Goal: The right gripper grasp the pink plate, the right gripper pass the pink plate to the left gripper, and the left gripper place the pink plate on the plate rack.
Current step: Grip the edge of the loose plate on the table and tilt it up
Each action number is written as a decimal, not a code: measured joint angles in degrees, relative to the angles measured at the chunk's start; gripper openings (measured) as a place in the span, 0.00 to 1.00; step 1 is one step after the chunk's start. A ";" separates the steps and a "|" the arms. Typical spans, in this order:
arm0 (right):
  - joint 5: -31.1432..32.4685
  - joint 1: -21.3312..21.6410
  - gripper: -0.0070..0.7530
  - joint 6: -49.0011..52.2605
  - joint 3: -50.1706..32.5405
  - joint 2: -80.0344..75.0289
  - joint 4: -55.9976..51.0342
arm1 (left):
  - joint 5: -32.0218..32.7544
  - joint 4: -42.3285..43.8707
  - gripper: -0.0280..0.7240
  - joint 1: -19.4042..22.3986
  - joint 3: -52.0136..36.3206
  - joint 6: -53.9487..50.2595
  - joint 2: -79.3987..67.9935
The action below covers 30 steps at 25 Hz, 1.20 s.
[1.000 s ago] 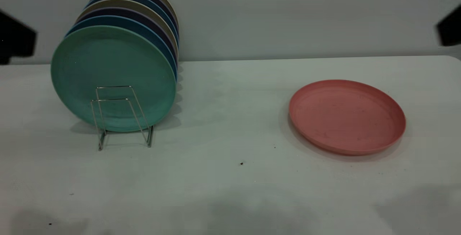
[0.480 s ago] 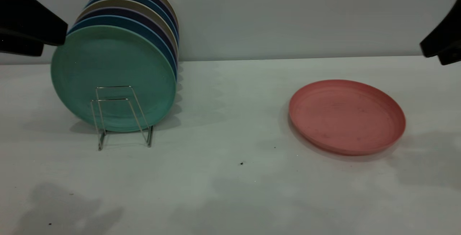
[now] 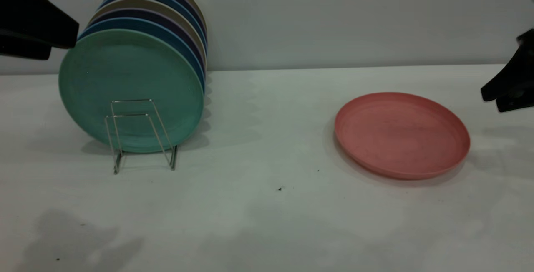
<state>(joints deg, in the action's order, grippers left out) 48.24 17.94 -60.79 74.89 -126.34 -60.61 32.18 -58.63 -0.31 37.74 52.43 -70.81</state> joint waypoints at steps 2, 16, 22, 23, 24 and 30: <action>-0.17 0.00 0.49 0.30 2.19 -3.01 0.00 | 0.00 -0.04 0.65 0.00 0.00 0.00 0.00; -4.50 -0.07 0.49 0.80 8.39 -12.78 -2.39 | -0.22 -0.06 0.65 0.00 0.00 0.11 0.00; -7.74 -2.22 0.49 0.69 8.58 -12.90 -3.10 | -0.22 -0.11 0.65 0.00 0.00 0.24 0.00; -8.36 -2.91 0.49 0.64 8.58 -12.90 -3.10 | -0.22 -0.11 0.65 0.00 0.00 0.24 0.00; -8.99 -3.51 0.49 0.57 8.58 -12.90 -3.21 | -0.22 -0.11 0.65 0.00 0.00 0.24 0.00; -11.92 -5.94 0.49 0.36 8.59 -13.36 -3.85 | 0.71 -0.11 0.65 0.00 0.00 0.24 0.00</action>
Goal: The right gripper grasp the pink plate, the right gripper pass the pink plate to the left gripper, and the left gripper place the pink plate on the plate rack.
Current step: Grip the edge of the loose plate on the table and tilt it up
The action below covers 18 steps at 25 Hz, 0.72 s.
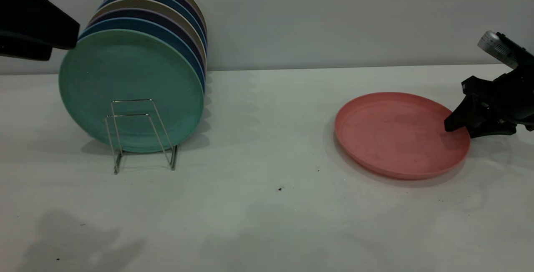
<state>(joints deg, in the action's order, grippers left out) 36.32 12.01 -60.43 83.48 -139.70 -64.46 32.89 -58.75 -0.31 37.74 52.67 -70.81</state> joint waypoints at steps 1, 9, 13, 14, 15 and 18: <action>-0.17 0.00 0.48 0.00 0.06 -0.36 -0.21 | 0.31 0.00 0.65 0.00 0.00 0.00 0.00; -0.08 0.00 0.15 0.79 0.12 -1.64 -1.06 | 0.98 0.00 0.65 0.00 0.00 0.00 0.00; 1.02 0.00 0.03 1.60 0.12 -1.91 -1.36 | 1.03 0.00 0.65 0.00 0.00 0.00 0.00; 2.10 0.00 0.02 1.60 0.12 -1.98 -1.53 | 1.05 0.00 0.65 0.00 0.00 0.00 0.00; 3.84 0.00 0.02 1.60 0.23 -2.19 -1.52 | 1.17 0.00 0.65 0.00 0.00 0.00 0.00; 10.68 0.00 0.02 1.22 0.80 -2.27 -1.47 | 1.49 0.00 0.65 0.00 0.00 -0.53 0.00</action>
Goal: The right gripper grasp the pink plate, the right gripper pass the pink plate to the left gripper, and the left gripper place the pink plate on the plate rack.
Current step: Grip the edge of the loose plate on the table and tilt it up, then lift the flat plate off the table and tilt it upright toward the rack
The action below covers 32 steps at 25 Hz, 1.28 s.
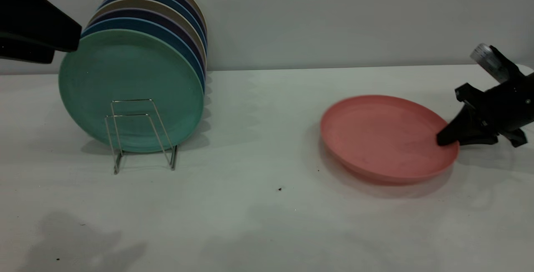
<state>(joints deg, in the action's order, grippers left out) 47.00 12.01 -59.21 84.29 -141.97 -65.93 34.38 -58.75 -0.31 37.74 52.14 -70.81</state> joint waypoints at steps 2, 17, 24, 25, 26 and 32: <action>4.57 0.00 0.02 -1.20 0.01 0.94 0.22 | 0.04 -0.12 0.65 0.00 0.00 -0.46 0.00; 13.58 -9.27 0.02 -3.33 0.06 6.53 0.16 | 0.75 -21.05 0.65 0.00 0.25 15.35 -14.88; 13.51 -15.69 0.02 -4.80 0.06 7.38 -2.55 | 1.91 -29.46 0.65 0.00 0.44 22.79 -22.46; 13.51 -16.30 0.02 -4.82 0.06 7.38 -2.62 | 1.91 -30.26 0.65 0.00 0.44 23.51 -23.18; 13.51 -16.85 0.02 -4.82 0.06 7.38 -2.86 | 1.91 -30.95 0.65 0.00 0.44 23.91 -23.98; 13.83 -21.34 0.02 -5.33 0.06 7.38 -5.25 | 1.98 -33.10 0.65 0.00 0.44 25.59 -26.50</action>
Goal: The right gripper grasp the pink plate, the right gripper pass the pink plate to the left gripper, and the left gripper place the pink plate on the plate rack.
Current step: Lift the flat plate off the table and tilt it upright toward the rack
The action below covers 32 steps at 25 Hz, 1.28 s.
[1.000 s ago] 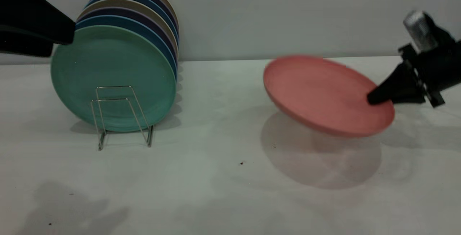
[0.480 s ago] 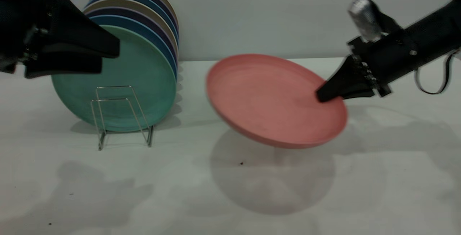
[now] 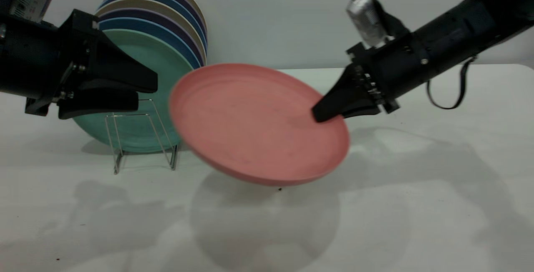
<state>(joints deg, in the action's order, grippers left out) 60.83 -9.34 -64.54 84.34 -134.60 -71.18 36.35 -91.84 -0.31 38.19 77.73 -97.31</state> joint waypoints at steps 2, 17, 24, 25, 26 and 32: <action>0.56 -1.51 0.02 -0.59 0.00 0.00 -1.37 | 0.00 -0.30 0.65 0.00 0.00 0.19 -0.05; 5.79 -7.09 0.07 -5.86 0.00 0.00 -8.52 | -1.21 -0.21 0.19 0.06 0.12 0.81 -0.15; 7.29 -5.39 0.39 -4.77 0.00 0.00 -9.27 | -1.38 1.31 0.17 0.00 0.43 2.81 -0.15; 7.38 -4.69 0.47 -4.56 0.00 0.00 -9.27 | -1.50 1.71 0.17 0.00 0.50 3.54 -0.15; 7.44 -3.95 0.55 -4.31 0.00 0.00 -9.27 | -1.83 1.98 0.17 0.00 0.50 4.44 -0.15; 5.94 3.67 0.94 -0.33 0.00 0.00 -9.13 | -3.68 4.37 0.17 0.00 0.69 15.84 -0.15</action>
<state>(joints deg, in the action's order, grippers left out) 66.77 -5.66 -64.87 84.34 -134.60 -80.30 32.68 -87.47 -0.30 38.88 93.57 -97.46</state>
